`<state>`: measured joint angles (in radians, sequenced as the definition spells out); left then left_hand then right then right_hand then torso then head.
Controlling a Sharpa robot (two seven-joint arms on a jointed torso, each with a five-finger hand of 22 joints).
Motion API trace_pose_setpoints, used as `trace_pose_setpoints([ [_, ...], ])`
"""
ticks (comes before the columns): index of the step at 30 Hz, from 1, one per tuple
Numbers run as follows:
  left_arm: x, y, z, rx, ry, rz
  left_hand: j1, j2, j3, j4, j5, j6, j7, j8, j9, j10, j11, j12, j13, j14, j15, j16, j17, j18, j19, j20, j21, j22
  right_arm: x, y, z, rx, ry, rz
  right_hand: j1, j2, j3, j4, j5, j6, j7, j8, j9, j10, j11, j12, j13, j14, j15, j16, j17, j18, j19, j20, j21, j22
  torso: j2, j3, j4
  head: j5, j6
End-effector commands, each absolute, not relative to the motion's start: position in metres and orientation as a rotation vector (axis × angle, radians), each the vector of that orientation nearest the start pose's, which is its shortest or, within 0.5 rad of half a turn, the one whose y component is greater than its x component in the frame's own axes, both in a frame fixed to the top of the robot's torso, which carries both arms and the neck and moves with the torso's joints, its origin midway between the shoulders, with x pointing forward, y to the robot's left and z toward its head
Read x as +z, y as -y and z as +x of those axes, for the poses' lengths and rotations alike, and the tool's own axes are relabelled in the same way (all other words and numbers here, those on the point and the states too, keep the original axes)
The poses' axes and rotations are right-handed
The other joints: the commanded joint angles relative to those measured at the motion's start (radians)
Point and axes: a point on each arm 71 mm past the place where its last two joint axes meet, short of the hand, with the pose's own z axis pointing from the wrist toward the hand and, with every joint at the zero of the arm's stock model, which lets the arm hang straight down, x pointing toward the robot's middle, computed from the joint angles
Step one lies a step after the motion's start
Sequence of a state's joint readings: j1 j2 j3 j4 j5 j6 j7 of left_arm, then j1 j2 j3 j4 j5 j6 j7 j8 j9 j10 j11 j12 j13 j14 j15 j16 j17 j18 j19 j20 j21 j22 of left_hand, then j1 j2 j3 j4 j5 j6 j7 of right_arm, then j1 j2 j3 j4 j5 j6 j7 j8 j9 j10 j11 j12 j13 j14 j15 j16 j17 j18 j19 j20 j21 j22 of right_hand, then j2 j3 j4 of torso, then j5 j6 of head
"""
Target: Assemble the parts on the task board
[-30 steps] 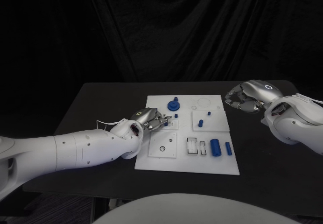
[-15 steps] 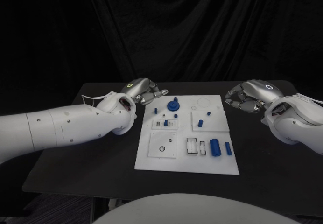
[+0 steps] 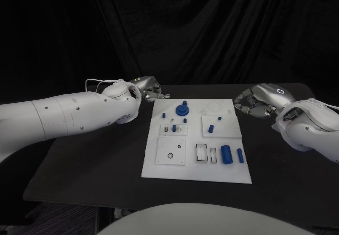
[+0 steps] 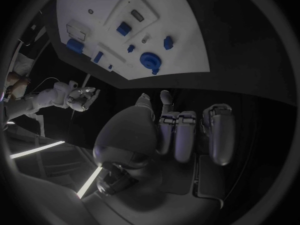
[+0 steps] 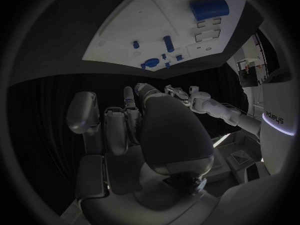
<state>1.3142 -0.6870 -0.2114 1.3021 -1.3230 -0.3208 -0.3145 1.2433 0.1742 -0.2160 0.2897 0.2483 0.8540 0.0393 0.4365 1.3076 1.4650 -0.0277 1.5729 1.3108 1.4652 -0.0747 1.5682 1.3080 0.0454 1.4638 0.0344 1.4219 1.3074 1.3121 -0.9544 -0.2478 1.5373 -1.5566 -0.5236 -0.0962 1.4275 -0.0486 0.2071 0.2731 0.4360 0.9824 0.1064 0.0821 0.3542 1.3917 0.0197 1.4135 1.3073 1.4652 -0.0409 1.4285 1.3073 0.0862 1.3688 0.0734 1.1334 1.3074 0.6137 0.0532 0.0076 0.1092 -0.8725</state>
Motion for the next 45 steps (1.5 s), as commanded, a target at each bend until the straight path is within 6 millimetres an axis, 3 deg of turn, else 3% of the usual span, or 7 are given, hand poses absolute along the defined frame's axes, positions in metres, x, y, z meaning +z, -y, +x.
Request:
trace_pose_setpoints([
  [1, -0.211, -0.204, 0.532, -0.303, -1.906, -0.007, -0.034, 0.004, -0.010, 0.002, -0.025, 0.007, 0.009, -0.009, 0.025, 0.106, 0.008, -0.002, 0.260, 0.106, 0.007, 0.003, 0.263, -0.010, 0.034, 0.009, 0.005, 0.217, -0.189, 0.255, 0.472, 0.496, -1.523, -0.238, -0.002, -0.006, 0.006, -0.001, 0.005, 0.007, 0.000, -0.004, -0.001, 0.007, 0.001, 0.003, 0.098, 0.051, 0.003, 0.006, 0.180, 0.002, 0.002, 0.000, 0.006, 0.146, 0.009, -0.0019, -0.0013, -0.001, 0.000],
  [6, -0.214, -0.199, 0.533, -0.293, -1.936, 0.010, -0.069, 0.011, -0.024, 0.002, -0.055, 0.025, 0.008, -0.013, 0.026, 0.106, 0.008, -0.002, 0.260, 0.106, 0.008, 0.003, 0.263, -0.010, 0.035, 0.010, 0.007, 0.217, -0.189, 0.255, 0.471, 0.494, -1.530, -0.239, -0.003, -0.005, 0.007, 0.000, 0.005, 0.007, 0.000, -0.004, -0.001, 0.008, 0.000, 0.004, 0.099, 0.052, 0.003, 0.007, 0.181, 0.002, 0.002, 0.000, 0.007, 0.146, 0.021, -0.0047, -0.0007, 0.000, 0.000],
  [10, -0.216, -0.196, 0.533, -0.285, -1.958, 0.021, -0.096, 0.017, -0.036, 0.003, -0.075, 0.045, 0.004, -0.016, 0.025, 0.106, 0.005, -0.002, 0.260, 0.106, 0.006, 0.003, 0.263, -0.010, 0.036, 0.009, 0.008, 0.217, -0.190, 0.255, 0.471, 0.491, -1.534, -0.237, -0.003, -0.005, 0.007, 0.000, 0.005, 0.007, 0.000, -0.004, -0.001, 0.008, 0.000, 0.004, 0.099, 0.052, 0.003, 0.007, 0.181, 0.002, 0.002, 0.000, 0.007, 0.146, 0.034, -0.0120, -0.0003, 0.002, 0.000],
  [13, -0.216, -0.196, 0.533, -0.282, -1.965, 0.024, -0.139, 0.024, -0.056, 0.003, -0.107, 0.065, 0.001, -0.020, 0.025, 0.106, 0.002, -0.002, 0.260, 0.106, 0.004, 0.003, 0.263, -0.010, 0.035, 0.008, 0.006, 0.217, -0.190, 0.255, 0.471, 0.491, -1.536, -0.237, -0.003, -0.005, 0.007, 0.000, 0.005, 0.007, 0.000, -0.004, -0.001, 0.008, 0.000, 0.004, 0.099, 0.052, 0.003, 0.007, 0.181, 0.002, 0.002, 0.000, 0.007, 0.146, 0.039, -0.0145, 0.0004, 0.000, 0.000],
  [19, -0.218, -0.195, 0.533, -0.274, -1.984, 0.032, -0.185, 0.033, -0.080, 0.003, -0.130, 0.088, -0.002, -0.038, 0.017, 0.106, 0.000, -0.002, 0.260, 0.106, 0.002, 0.003, 0.263, -0.010, 0.034, 0.006, 0.006, 0.217, -0.190, 0.256, 0.471, 0.488, -1.540, -0.235, -0.003, -0.005, 0.007, 0.000, 0.005, 0.007, 0.000, -0.004, -0.001, 0.008, 0.000, 0.004, 0.099, 0.052, 0.003, 0.007, 0.181, 0.002, 0.002, 0.000, 0.007, 0.146, 0.048, -0.0196, -0.0005, 0.001, 0.000],
  [24, -0.219, -0.195, 0.532, -0.265, -1.994, 0.033, -0.196, 0.037, -0.087, 0.003, -0.134, 0.099, -0.004, -0.045, 0.013, 0.106, -0.001, -0.002, 0.260, 0.106, 0.001, 0.003, 0.263, -0.010, 0.034, 0.005, 0.006, 0.217, -0.190, 0.256, 0.471, 0.486, -1.543, -0.234, -0.004, -0.004, 0.008, 0.001, 0.006, 0.005, 0.000, -0.005, -0.002, 0.008, 0.000, 0.004, 0.098, 0.052, 0.003, 0.007, 0.181, 0.002, 0.003, 0.000, 0.008, 0.146, 0.050, -0.0212, -0.0007, 0.002, 0.000],
  [45, -0.222, -0.195, 0.534, -0.241, -2.011, 0.028, -0.179, 0.038, -0.085, -0.002, -0.111, 0.111, -0.006, -0.061, 0.008, 0.106, -0.003, -0.002, 0.260, 0.106, 0.000, 0.003, 0.263, -0.009, 0.032, 0.004, 0.001, 0.215, -0.191, 0.256, 0.471, 0.479, -1.554, -0.233, -0.004, -0.004, 0.009, 0.002, 0.006, 0.005, 0.000, -0.005, -0.002, 0.006, 0.000, 0.003, 0.096, 0.051, 0.002, 0.005, 0.180, 0.002, 0.003, 0.000, 0.007, 0.146, 0.049, -0.0209, -0.0005, 0.001, 0.000],
])
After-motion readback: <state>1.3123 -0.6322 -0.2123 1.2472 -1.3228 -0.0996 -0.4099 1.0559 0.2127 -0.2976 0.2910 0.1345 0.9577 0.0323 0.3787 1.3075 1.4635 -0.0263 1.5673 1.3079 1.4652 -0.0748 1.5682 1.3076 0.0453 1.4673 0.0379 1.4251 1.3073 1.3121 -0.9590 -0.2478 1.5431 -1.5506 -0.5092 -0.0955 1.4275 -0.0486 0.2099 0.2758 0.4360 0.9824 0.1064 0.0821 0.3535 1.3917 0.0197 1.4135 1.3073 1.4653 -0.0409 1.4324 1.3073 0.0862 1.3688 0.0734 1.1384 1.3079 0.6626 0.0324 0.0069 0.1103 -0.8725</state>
